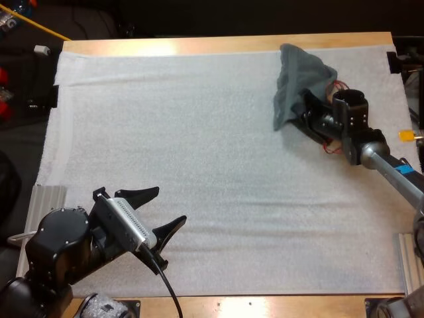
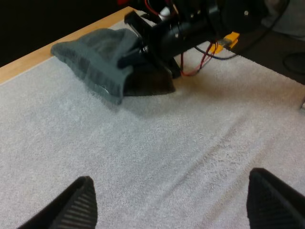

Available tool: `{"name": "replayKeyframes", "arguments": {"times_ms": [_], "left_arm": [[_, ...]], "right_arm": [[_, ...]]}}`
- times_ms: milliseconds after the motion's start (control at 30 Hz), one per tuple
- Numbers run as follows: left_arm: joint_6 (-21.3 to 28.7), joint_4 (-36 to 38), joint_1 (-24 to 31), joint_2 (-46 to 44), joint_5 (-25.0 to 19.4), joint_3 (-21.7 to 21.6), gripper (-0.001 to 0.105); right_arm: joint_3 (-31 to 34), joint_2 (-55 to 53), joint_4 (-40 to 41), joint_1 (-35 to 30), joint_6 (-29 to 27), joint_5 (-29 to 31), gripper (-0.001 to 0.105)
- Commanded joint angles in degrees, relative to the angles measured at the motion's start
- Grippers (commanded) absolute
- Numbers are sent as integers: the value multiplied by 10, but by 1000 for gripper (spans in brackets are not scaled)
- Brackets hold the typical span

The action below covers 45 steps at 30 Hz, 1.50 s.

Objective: Pick towel from pile, fold and stack

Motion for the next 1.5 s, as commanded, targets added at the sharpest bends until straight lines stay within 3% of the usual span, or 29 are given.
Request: {"name": "replayKeyframes", "arguments": {"times_ms": [0,233,300,567,800,1067,1233,1467], "left_arm": [[-7,-6,-2,0,4,-4,63],[-7,-6,-2,0,4,-4,63],[-7,-6,-2,0,4,-4,63],[-7,-6,-2,0,4,-4,63],[-7,-6,-2,0,4,-4,63],[-7,-6,-2,0,4,-4,63],[-7,-6,-2,0,4,-4,63],[-7,-6,-2,0,4,-4,63]], "right_arm": [[-8,-31,-13,3,-25,-25,0],[-8,-175,26,25,-204,-21,0],[-8,-219,34,34,-225,-14,0],[-8,-379,110,76,-230,-20,0],[-10,-469,285,161,-230,-28,0],[-10,-475,416,318,-202,-28,0],[-10,-475,471,432,-135,-28,0],[-8,-433,507,461,-125,14,0]]}}
